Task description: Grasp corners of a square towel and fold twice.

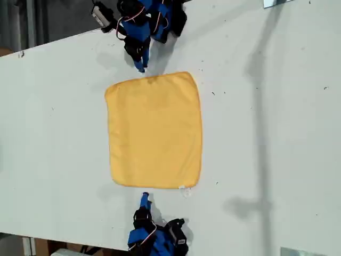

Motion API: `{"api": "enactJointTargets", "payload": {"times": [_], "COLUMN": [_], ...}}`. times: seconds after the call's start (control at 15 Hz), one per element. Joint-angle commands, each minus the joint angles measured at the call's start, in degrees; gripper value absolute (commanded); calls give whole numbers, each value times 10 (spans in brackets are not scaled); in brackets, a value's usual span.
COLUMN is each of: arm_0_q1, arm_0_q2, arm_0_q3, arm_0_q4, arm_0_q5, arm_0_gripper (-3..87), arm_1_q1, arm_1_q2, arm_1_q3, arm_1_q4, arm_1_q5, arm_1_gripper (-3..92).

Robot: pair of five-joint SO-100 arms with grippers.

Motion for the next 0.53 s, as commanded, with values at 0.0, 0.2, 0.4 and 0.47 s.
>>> {"api": "enactJointTargets", "payload": {"times": [0.0,0.2,0.4,0.47], "arm_0_q1": [47,-103,-70,-60], "arm_0_q2": [3,3,3,3], "arm_0_q3": [-10,-13,-12,-15], "arm_0_q4": [11,6,8,8], "arm_0_q5": [-255,-174,-196,-187], "arm_0_gripper": [178,194,174,131], "arm_1_q1": [-83,-89,-77,-87], "arm_1_q2": [-4,-5,-5,-5], "arm_1_q3": [-9,-26,-7,-4], "arm_1_q4": [-40,4,-23,-25], "arm_1_q5": [23,-67,-92,-88], "arm_1_gripper": [149,195,221,216]}}
